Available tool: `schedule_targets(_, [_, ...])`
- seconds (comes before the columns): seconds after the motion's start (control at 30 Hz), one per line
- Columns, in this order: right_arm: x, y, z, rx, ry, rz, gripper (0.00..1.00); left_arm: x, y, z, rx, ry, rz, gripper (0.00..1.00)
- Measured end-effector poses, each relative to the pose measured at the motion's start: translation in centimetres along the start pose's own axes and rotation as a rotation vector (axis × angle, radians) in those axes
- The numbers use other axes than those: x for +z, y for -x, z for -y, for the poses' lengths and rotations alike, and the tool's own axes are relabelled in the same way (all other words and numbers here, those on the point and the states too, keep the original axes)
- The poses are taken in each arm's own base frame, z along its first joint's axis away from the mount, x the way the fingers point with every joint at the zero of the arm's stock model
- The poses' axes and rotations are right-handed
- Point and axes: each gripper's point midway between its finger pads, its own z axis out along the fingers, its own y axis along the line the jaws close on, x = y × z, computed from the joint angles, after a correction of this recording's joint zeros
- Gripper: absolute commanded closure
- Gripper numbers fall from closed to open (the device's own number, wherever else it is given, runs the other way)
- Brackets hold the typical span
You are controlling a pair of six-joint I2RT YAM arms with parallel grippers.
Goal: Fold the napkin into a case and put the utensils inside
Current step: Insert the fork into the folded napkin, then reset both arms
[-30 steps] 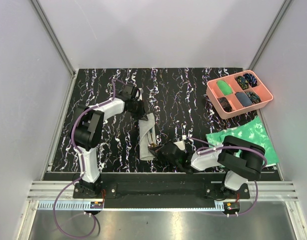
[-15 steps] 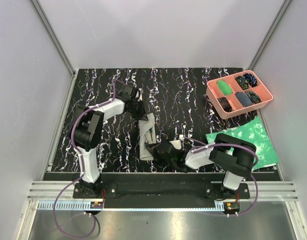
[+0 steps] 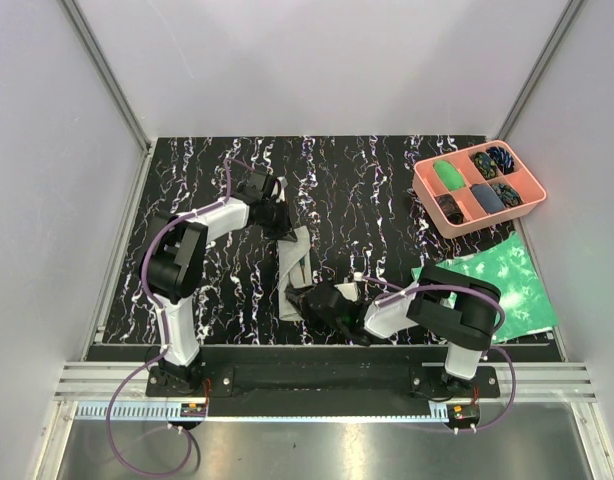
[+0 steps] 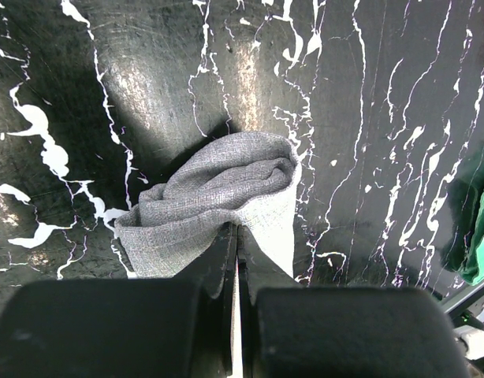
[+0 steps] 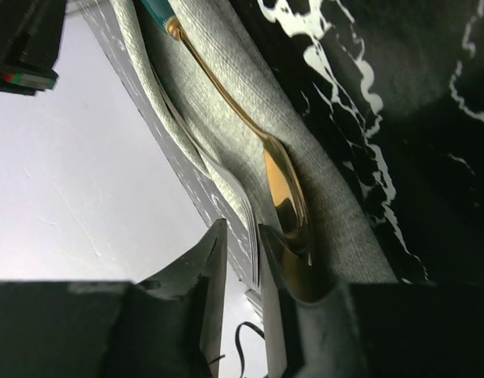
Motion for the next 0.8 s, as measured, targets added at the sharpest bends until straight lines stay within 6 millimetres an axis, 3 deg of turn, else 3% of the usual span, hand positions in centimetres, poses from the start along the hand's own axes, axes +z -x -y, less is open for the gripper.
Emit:
schedule_targets(0.23, [-1.3, -1.4, 0.2, -0.024, -0.028, -0.047, 0.53, -0.3, 0.2, 0.2, 0.003, -0.004, 0.007, 1.0])
schedule_targets(0.5, [-5.1, -3.8, -0.2, -0.064, -0.073, -0.166, 0.47, -0.8, -0.2, 0.5, 0.0, -0.009, 0.011, 0.99])
schedule_targets(0.6, [-7.3, -4.3, -0.9, -0.108, -0.069, -0.215, 0.45, -1.5, -0.2, 0.8, -0.003, -0.017, 0.021, 0.84])
schedule_targets(0.67, [-8.9, -4.1, -2.2, -0.177, -0.035, -0.234, 0.37, -2.4, -0.2, 1.2, 0.0, -0.027, 0.037, 0.73])
schedule_targets(0.7, [-9.7, -3.9, -3.0, -0.212, -0.013, -0.24, 0.26, -3.3, -0.1, 1.6, 0.003, -0.036, 0.053, 0.65])
schedule_targets(0.8, [-12.2, -2.4, -6.2, -0.386, 0.098, -0.209, 0.18, -6.9, 0.1, 3.4, 0.028, -0.083, 0.122, 0.57])
